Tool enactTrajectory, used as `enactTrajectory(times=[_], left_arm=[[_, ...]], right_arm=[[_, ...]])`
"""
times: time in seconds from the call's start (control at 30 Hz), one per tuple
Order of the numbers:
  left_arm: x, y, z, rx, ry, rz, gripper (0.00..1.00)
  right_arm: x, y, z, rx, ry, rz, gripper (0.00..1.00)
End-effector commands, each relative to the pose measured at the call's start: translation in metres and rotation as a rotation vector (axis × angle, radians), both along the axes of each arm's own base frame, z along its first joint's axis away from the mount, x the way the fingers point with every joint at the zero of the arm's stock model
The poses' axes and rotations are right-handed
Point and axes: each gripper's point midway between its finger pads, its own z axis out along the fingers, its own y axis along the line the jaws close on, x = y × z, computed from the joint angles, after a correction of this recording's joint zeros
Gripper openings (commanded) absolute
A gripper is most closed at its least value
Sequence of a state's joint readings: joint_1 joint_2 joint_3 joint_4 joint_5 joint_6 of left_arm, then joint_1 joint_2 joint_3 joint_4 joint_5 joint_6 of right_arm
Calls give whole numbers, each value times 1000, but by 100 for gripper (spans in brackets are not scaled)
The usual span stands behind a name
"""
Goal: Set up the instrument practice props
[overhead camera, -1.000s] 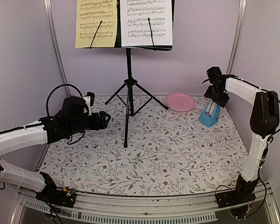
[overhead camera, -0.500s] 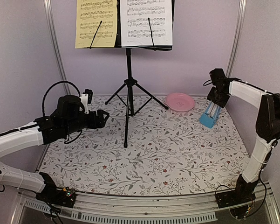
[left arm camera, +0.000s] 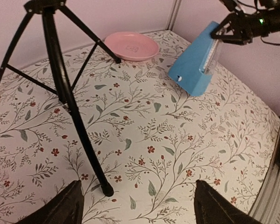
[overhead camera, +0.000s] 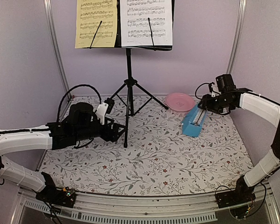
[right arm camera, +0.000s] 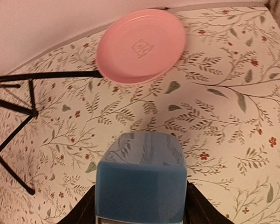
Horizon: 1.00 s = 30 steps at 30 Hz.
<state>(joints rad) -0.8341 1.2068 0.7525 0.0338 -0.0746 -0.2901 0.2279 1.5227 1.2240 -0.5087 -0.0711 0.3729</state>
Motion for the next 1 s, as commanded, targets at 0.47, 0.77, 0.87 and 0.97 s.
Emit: enactTrajectory(times=[0.47,0.77,0.87,0.97], left_arm=[[-69,-97,-101,137,13,-477,75],[-93,-94,-129,169,34,-533,81],[-99,-92,-135,179,31,-548,82],[-101,-93,-137,184,28,-542,82]], right_arm=[[-110,195,47,247,-210,781,24],[-144,209,37,322,-180,948,20],[-154,214,34,339,-165,1000,15],[-158,218,31,346,-147,1028,14]])
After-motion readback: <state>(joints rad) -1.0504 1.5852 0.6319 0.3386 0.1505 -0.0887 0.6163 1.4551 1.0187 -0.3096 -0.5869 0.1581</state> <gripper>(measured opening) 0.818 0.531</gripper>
